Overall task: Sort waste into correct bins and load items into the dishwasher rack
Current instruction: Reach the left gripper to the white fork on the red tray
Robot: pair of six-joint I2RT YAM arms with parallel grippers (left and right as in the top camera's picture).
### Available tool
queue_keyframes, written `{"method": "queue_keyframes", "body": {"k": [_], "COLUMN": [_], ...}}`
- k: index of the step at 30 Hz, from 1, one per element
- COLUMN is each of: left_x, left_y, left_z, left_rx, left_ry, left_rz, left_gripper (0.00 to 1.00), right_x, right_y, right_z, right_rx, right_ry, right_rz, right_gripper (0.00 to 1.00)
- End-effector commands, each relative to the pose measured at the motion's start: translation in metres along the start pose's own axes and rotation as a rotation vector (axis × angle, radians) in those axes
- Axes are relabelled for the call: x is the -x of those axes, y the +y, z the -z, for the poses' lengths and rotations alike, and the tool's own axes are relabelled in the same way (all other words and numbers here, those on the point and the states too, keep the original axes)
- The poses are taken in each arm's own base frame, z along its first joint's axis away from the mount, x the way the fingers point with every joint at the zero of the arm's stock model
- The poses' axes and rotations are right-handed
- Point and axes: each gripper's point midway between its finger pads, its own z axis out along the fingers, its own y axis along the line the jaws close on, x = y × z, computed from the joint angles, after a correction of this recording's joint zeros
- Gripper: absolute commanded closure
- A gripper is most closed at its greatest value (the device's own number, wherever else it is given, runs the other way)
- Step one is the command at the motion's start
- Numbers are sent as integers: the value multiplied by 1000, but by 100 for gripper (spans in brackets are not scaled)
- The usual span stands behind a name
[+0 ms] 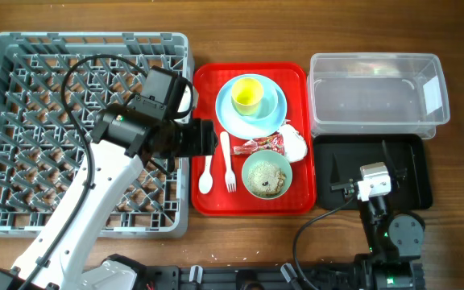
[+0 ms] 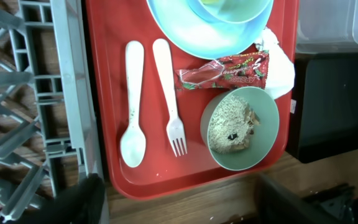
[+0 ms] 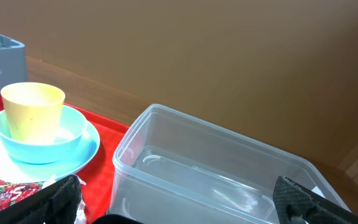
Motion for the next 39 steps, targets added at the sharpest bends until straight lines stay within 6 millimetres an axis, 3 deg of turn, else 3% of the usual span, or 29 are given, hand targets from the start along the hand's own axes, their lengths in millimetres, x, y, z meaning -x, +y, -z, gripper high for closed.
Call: {"method": "queue_keyframes", "body": {"k": [1, 4, 6, 15, 26, 28, 31, 39], "left_x": [4, -3, -21, -14, -25, -29, -31, -27], "left_y": [-3, -8, -9, 8, 22, 13, -2, 4], "left_z": [-4, -21, -55, -79, -143, -150, -154, -153], "left_rx": [-6, 27, 115, 225, 285, 234, 154, 190], "left_ry": [-23, -38, -53, -111, 10, 41, 63, 31], "left_rz": [-5, -57, -121, -71, 14, 18, 35, 109], "left_gripper": [44, 50, 45, 53, 57, 61, 75, 78], "right_x": [3, 3, 3, 3, 3, 3, 3, 3], "right_y": [2, 2, 1, 2, 1, 1, 1, 2], "right_z": [0, 0, 0, 0, 0, 0, 0, 0], "right_rx": [10, 10, 10, 10, 10, 10, 10, 10], "right_ry": [-15, -15, -15, -15, -15, -15, -15, -15], "right_rz": [12, 13, 13, 13, 13, 13, 12, 13], "right_gripper": [0, 0, 0, 0, 0, 0, 0, 0]}}
